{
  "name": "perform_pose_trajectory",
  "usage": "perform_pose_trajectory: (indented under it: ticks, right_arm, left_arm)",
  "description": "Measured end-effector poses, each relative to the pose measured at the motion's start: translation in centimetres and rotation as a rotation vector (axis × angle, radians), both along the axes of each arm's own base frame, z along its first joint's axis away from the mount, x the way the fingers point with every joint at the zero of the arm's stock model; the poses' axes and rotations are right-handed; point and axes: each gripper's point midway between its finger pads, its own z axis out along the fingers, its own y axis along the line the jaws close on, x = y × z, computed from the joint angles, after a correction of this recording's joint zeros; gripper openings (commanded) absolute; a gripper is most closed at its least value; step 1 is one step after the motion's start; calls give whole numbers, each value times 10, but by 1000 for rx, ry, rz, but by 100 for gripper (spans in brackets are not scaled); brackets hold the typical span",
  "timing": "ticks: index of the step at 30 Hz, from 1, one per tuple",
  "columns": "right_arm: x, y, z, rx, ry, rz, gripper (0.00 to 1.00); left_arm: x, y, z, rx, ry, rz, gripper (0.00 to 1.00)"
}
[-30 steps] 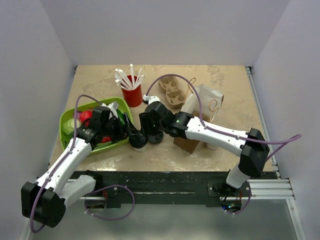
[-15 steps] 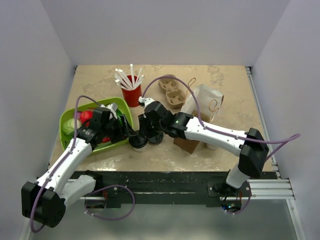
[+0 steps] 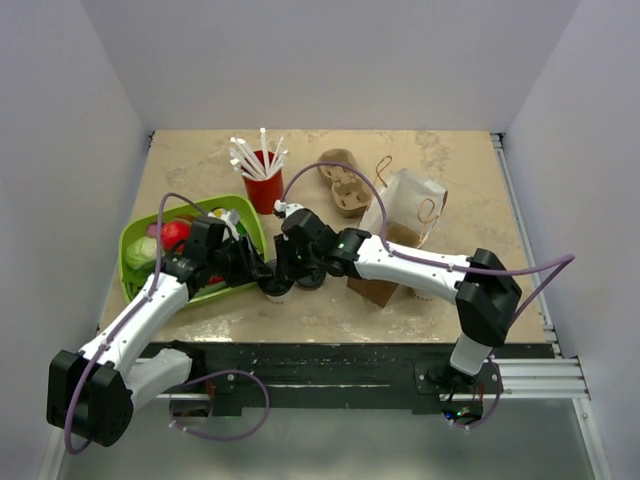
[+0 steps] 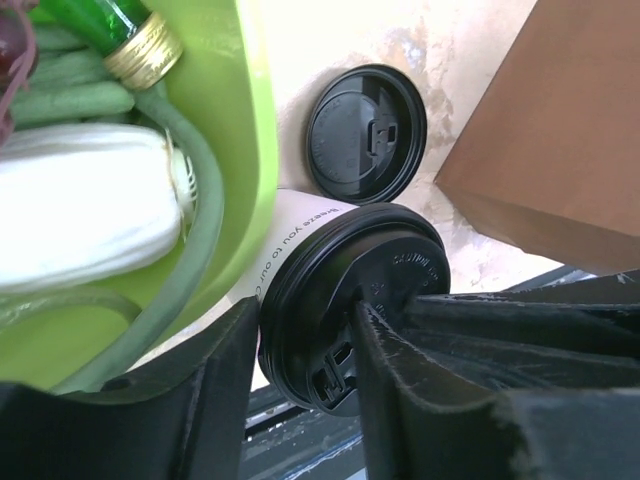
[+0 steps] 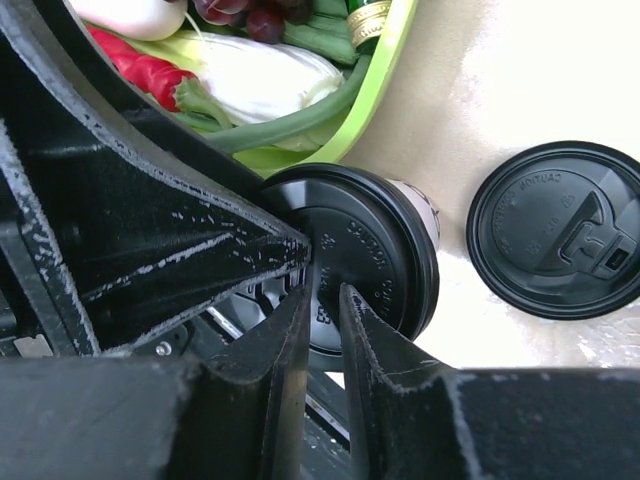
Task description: Pack the takeout coffee
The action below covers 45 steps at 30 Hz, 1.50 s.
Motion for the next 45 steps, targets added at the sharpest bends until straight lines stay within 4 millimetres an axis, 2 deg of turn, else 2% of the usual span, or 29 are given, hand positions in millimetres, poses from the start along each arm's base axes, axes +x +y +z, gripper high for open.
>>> perform_pose_trajectory:
  ticks: [7,11,13,16,18,19,20,22,24,28,29,31,33,37,39,42,45]
  right_arm:
    - [2,-1,14,-25,-37,43,20]
    - [4,-2,44,19,-105,71,18]
    - [4,-5,65,58,-144,76,16]
    - [6,-4,80,98,-172,77,13]
    - [7,-1,70,96,-159,81,10]
    - [8,-2,57,75,-138,77,10]
    - [8,-4,39,41,-111,71,9]
    - [9,-11,-8,-59,-33,39,8]
    - [12,-7,-15,-54,-12,31,9]
    - [13,-7,-12,-55,-17,20,15]
    - [13,-7,-12,-56,-18,21,23]
    - [12,-7,-8,-59,-21,23,24]
    - [12,-9,-4,-72,-24,29,34]
    - [12,-13,15,-51,-46,31,49]
    - [12,-15,30,-26,-68,29,55]
    - [14,-19,50,7,-103,13,55]
    - [17,-22,58,23,-112,-9,55]
  left_arm:
    - [5,-2,0,-6,-13,-3,41]
    - [6,-2,0,-4,-16,-6,41]
    - [6,-2,0,-3,-18,-8,41]
    - [6,-2,0,-3,-19,-8,41]
    - [6,-2,0,-3,-19,-8,41]
    - [6,-2,0,-3,-19,-8,41]
    - [6,-2,0,-3,-19,-9,41]
    - [6,-2,0,-2,-19,-9,41]
    - [7,0,-2,9,-19,-3,41]
    - [7,1,-2,13,-24,-5,41]
    - [7,0,-2,13,-24,-6,41]
    - [7,0,-1,12,-26,-7,41]
    - [7,0,-1,12,-30,-15,42]
    - [6,-2,0,4,-33,-30,53]
    - [5,-2,-1,4,-27,-36,54]
    - [2,-2,-2,4,-18,-39,55]
    - [1,-3,-1,1,-20,-52,60]
